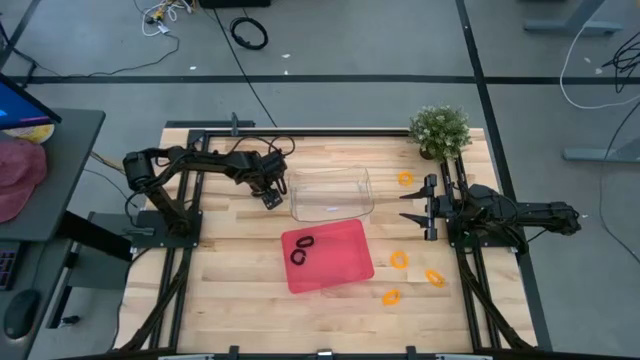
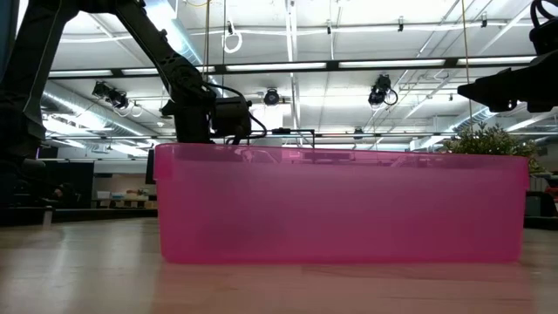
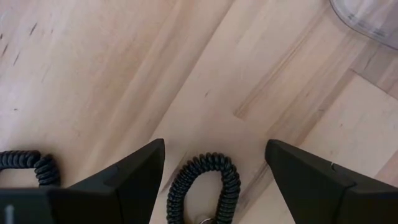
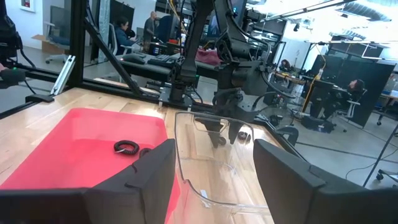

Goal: Sort spring keychains
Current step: Put the bottom black spring keychain into the red bin

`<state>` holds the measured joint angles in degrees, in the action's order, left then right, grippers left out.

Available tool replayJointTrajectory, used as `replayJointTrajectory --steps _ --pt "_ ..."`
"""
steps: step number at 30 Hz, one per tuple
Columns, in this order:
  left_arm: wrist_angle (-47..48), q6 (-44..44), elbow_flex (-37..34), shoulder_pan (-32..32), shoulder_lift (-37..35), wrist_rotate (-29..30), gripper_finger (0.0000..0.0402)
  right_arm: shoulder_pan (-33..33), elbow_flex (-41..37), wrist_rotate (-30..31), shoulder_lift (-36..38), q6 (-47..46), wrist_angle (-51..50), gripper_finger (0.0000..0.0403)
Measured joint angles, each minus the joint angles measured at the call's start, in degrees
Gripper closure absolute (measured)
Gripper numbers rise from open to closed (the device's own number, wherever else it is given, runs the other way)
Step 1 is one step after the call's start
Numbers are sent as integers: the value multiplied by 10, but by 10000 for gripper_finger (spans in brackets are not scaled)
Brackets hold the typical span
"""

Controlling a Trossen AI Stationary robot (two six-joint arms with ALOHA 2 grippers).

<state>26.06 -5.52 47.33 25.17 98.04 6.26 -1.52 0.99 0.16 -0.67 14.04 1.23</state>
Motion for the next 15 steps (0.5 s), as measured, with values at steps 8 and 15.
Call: replayJointTrajectory --steps 8,15 --pt "1 0 0 0 0 -3 106 0 0 0 0 0 0 181" --pt "2 -1 0 0 0 -4 106 0 0 0 0 0 0 181"
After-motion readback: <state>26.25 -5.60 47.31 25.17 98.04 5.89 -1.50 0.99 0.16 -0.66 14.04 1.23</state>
